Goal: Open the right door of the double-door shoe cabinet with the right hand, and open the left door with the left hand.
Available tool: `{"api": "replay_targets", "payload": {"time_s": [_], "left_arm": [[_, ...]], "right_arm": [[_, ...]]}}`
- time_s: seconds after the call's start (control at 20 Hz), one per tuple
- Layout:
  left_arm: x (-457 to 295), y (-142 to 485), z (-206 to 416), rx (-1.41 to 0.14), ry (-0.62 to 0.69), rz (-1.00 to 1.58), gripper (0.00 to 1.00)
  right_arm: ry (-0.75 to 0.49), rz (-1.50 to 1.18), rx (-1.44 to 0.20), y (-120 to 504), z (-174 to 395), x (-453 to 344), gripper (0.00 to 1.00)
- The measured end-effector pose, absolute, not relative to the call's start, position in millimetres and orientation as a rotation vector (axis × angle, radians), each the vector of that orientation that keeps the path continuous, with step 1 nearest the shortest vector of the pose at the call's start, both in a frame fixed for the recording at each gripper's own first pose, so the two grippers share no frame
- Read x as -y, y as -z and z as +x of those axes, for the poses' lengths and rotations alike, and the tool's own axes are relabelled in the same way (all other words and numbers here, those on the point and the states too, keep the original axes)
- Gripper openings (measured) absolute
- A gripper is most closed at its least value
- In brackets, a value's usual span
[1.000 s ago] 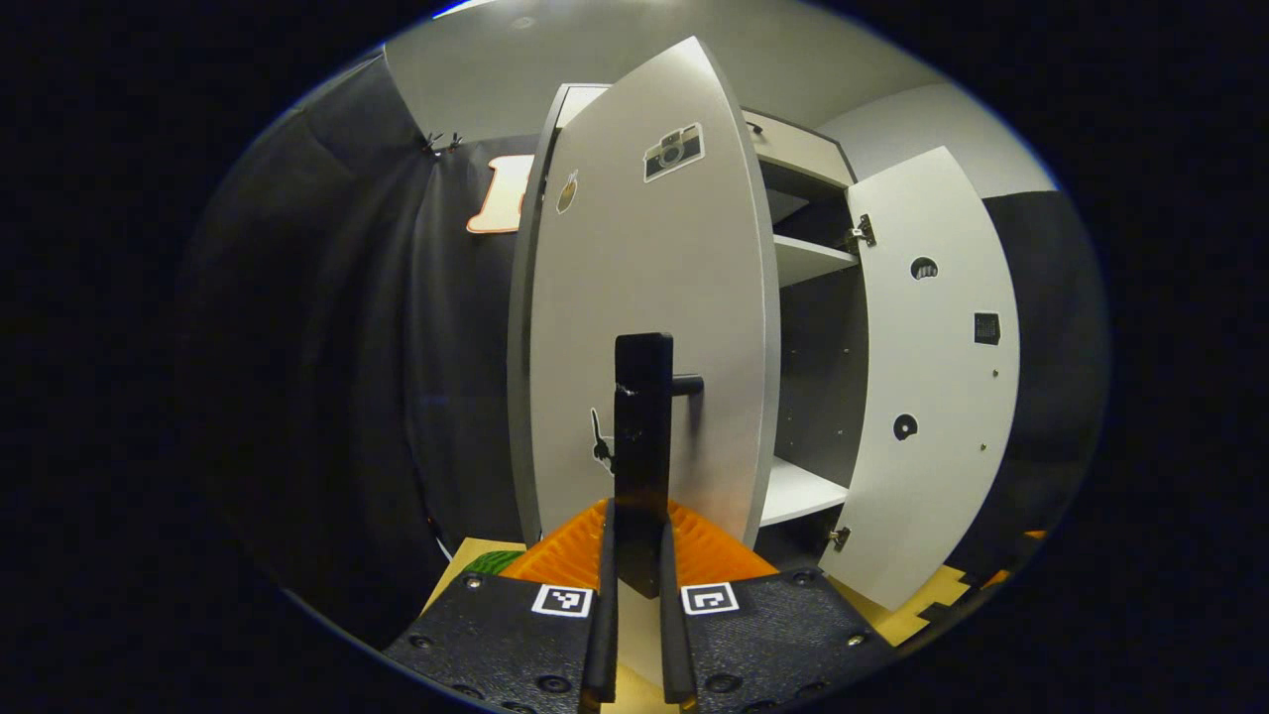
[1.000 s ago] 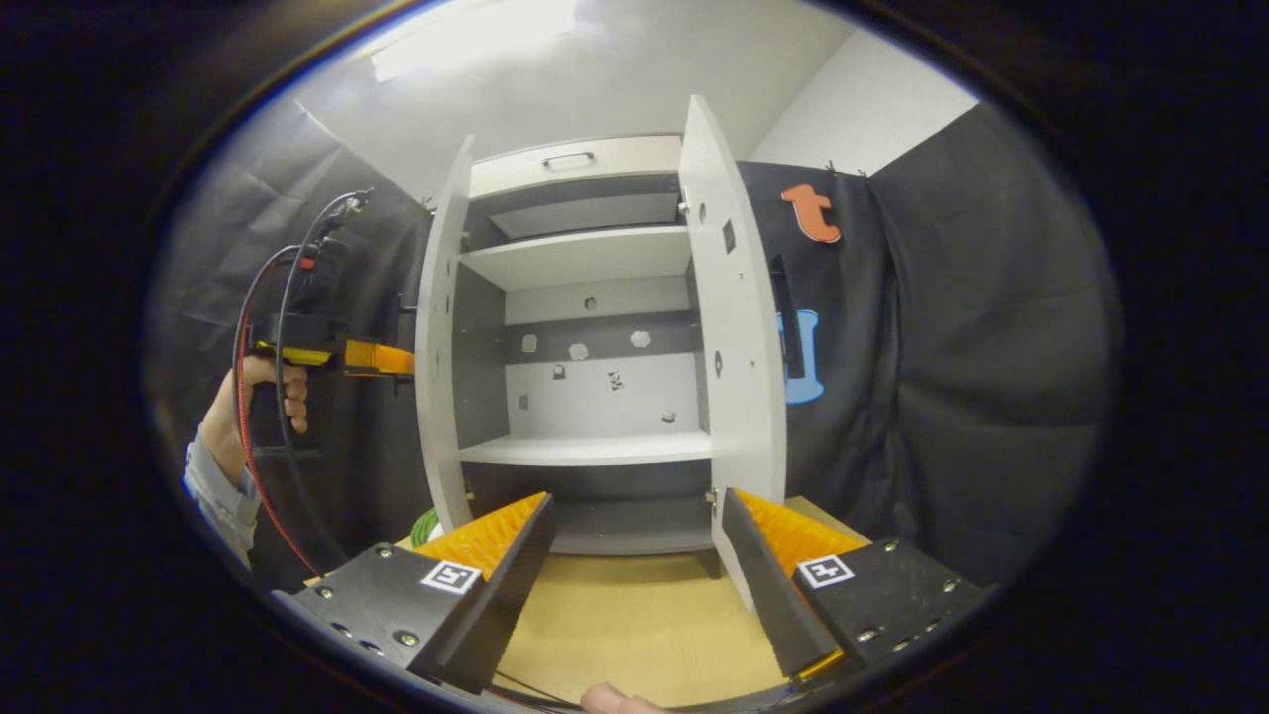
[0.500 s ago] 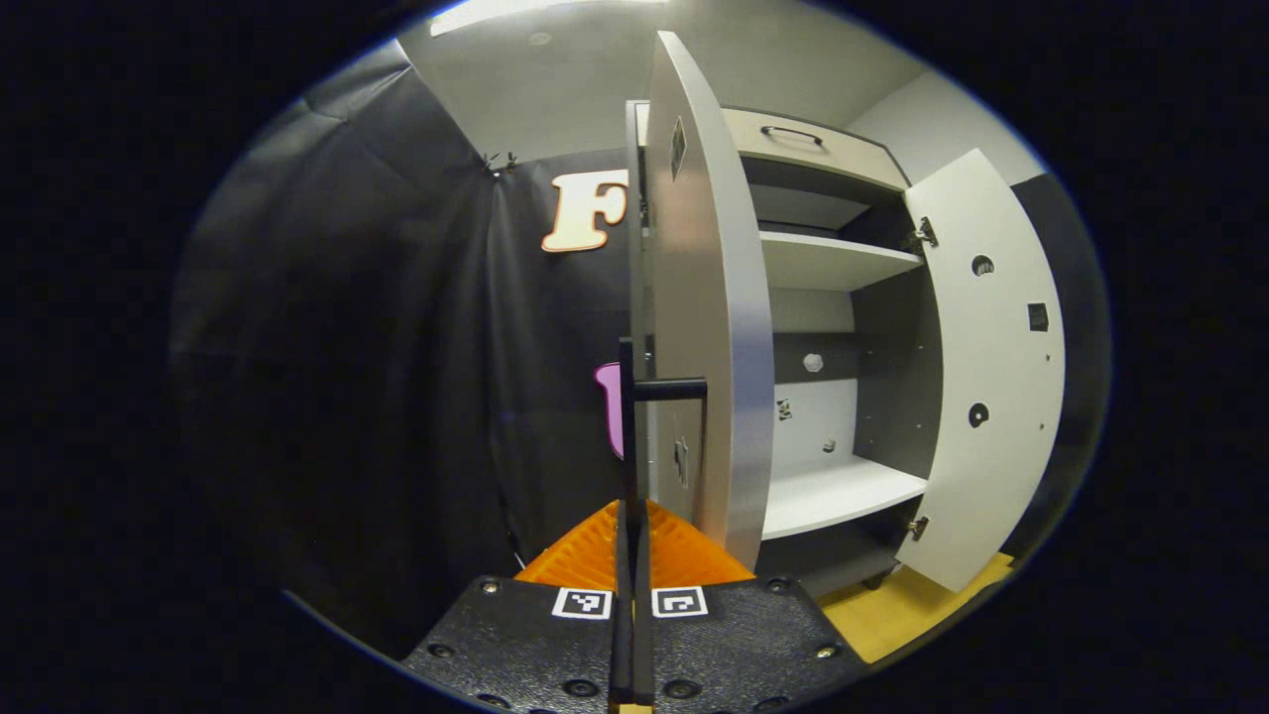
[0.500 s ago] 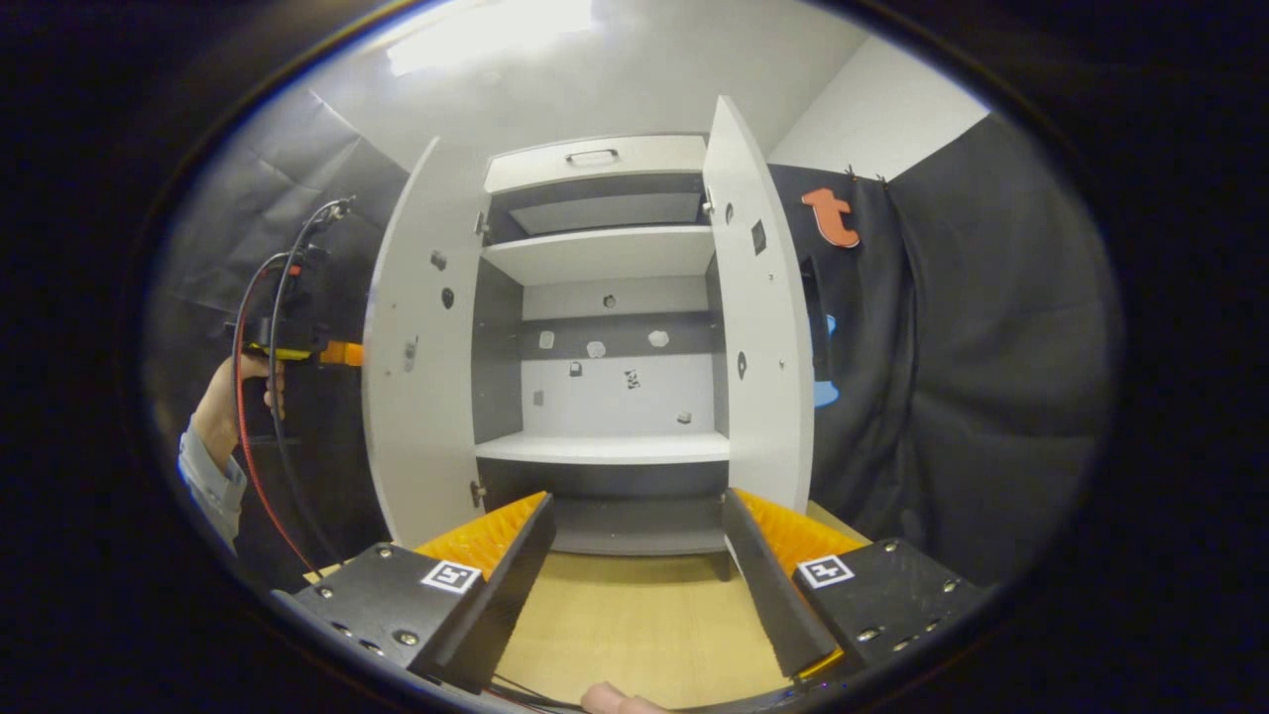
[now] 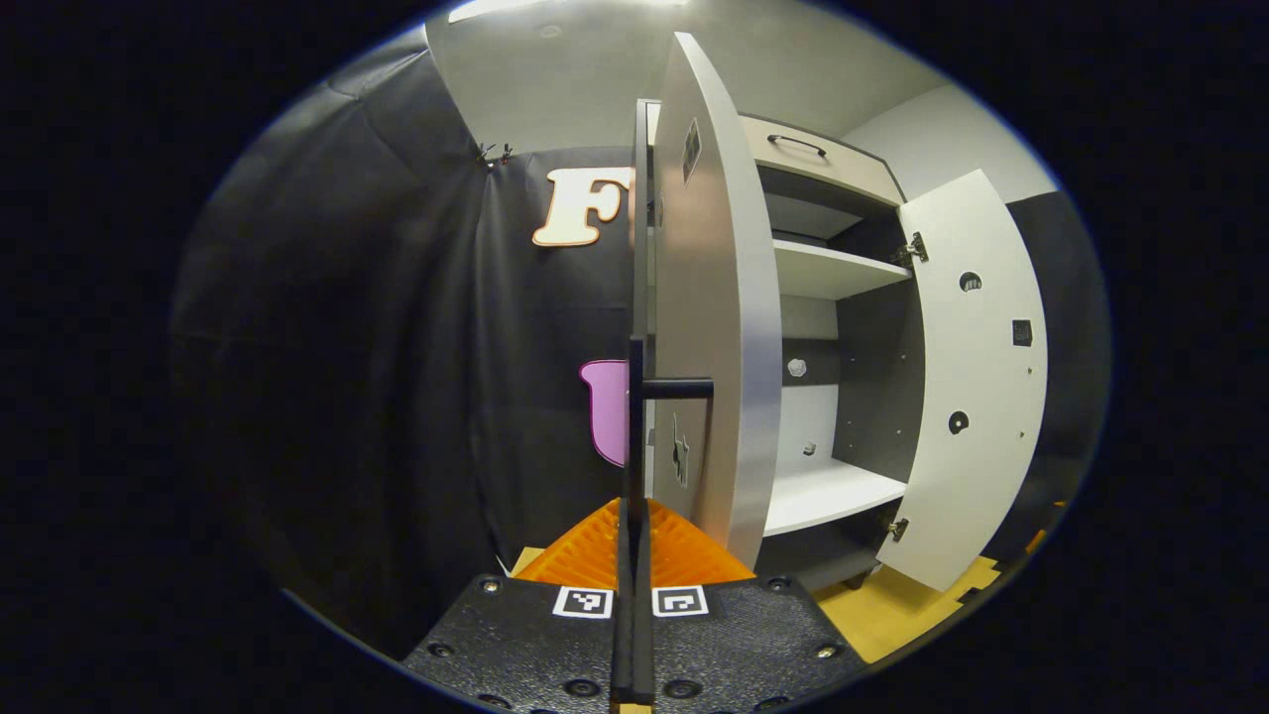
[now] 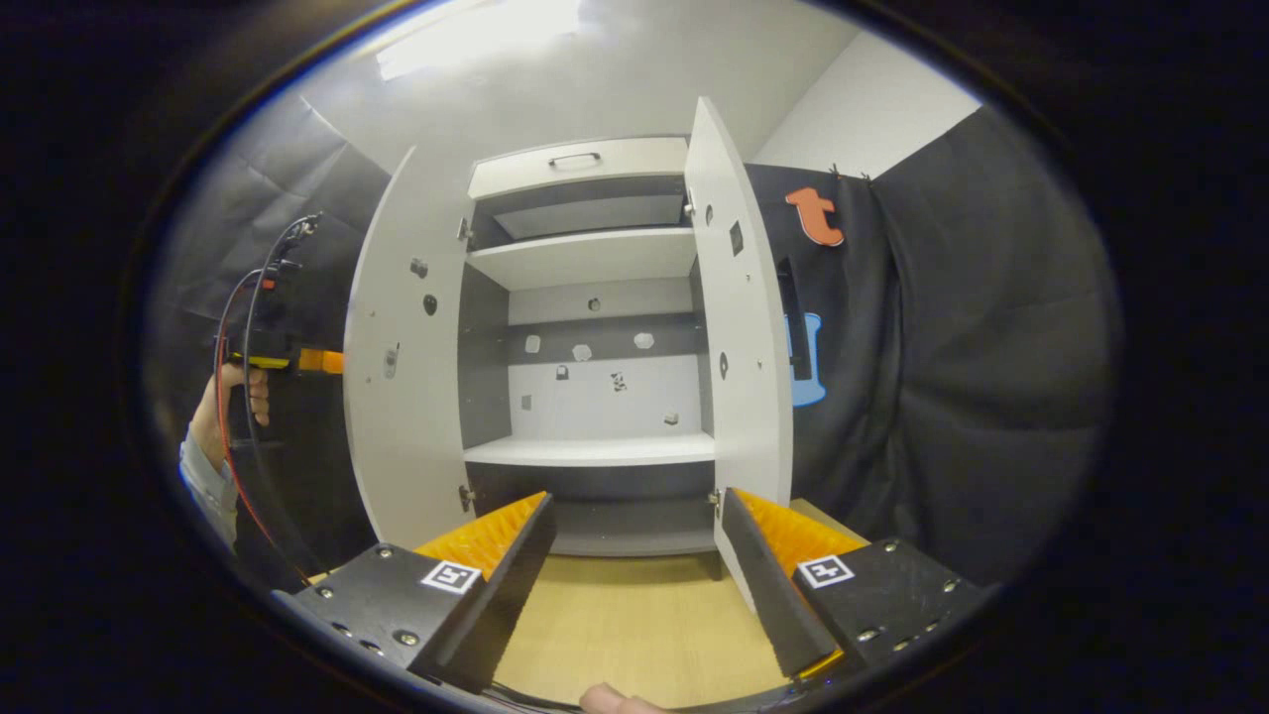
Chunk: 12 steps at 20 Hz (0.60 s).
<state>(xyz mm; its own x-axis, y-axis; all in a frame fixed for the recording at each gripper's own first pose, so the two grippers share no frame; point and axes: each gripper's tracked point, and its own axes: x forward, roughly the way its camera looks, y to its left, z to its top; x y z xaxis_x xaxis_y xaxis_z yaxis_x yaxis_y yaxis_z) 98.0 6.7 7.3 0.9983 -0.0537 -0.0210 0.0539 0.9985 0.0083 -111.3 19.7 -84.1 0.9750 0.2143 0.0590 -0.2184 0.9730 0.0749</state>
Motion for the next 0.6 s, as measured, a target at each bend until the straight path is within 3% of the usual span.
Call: {"api": "replay_targets", "payload": {"time_s": [0.4,0.45,0.55,0.6], "left_arm": [[-6.0,-6.2,97.8,-0.028,0.057,-0.007,0.00],[-2.8,-8.4,95.8,-0.023,0.061,-0.018,0.07],[1.8,-11.8,94.7,-0.003,0.060,-0.032,0.07],[3.5,-13.0,90.3,0.005,0.058,-0.033,0.13]], "right_arm": [[-0.223,0.076,0.056,83.7,-113.2,-19.6,1.00],[-0.225,0.079,0.058,83.4,-113.5,-19.6,1.00],[-0.224,0.083,0.058,82.9,-113.0,-20.0,1.00],[-0.221,0.083,0.058,82.5,-111.9,-20.0,1.00]]}}
